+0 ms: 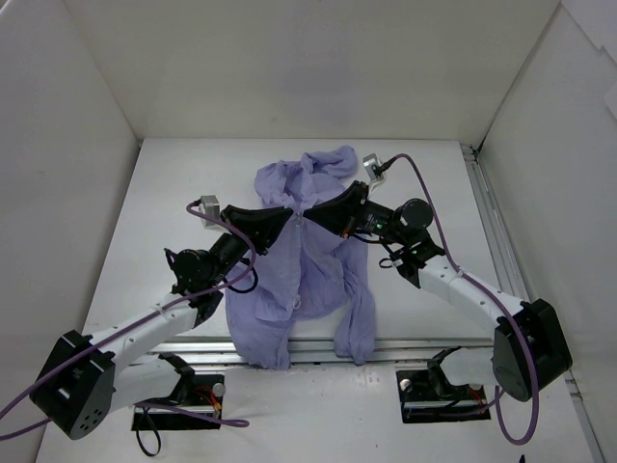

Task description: Zip up the jacket

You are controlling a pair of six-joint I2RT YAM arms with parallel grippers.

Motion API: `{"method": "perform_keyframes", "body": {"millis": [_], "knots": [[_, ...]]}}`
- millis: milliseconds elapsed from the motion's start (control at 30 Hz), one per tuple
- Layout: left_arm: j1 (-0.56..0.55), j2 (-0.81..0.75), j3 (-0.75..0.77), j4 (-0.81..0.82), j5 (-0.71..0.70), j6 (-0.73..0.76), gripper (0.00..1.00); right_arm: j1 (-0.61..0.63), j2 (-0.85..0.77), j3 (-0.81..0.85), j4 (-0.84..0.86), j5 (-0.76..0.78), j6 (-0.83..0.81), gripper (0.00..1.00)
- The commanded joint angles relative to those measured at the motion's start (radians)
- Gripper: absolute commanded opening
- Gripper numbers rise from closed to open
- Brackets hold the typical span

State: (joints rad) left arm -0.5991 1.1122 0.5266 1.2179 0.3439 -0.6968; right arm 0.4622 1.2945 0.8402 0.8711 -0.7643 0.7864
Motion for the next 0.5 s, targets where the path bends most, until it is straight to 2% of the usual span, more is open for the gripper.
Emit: {"method": "perform_keyframes", "body": {"millis": [0, 467], "knots": [[0.009, -0.003, 0.018, 0.123, 0.024, -0.020, 0.00, -0.007, -0.004, 0.036, 0.106, 0.011, 0.007, 0.00], [0.009, -0.006, 0.016, 0.112, 0.020, -0.010, 0.00, -0.014, -0.026, 0.023, 0.114, 0.008, 0.010, 0.00]]}}
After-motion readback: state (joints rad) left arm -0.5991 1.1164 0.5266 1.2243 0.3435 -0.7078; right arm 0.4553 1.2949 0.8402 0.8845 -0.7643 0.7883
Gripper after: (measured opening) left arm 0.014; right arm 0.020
